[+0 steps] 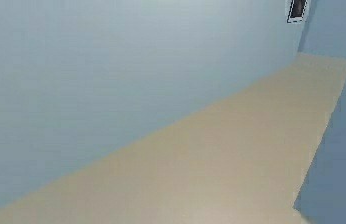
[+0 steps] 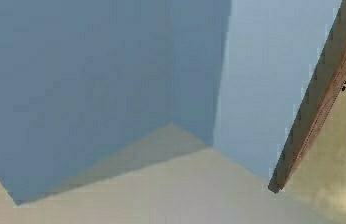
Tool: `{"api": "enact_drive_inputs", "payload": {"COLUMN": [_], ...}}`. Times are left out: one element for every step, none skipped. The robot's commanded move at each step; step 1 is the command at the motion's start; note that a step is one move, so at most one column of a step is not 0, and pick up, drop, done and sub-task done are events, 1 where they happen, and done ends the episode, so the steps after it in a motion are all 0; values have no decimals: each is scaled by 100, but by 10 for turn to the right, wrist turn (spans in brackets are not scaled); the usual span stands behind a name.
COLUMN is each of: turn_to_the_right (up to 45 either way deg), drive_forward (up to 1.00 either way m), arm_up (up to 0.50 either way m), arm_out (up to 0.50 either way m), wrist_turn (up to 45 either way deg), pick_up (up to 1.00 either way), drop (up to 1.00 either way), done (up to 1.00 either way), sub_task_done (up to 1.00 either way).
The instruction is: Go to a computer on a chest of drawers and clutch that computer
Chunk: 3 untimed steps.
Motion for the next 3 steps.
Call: {"api": "enact_drive_inputs", "payload": {"turn_to_the_right": [150,0,0], "drive_forward": [0,100,35], "arm_up": [0,0,0], "arm_out": [0,0,0], "wrist_turn": [0,0,0], "pick_up": [0,0,0], "drop": [0,0,0], "done": [0,0,0], "sub_task_done": [0,0,0]}}
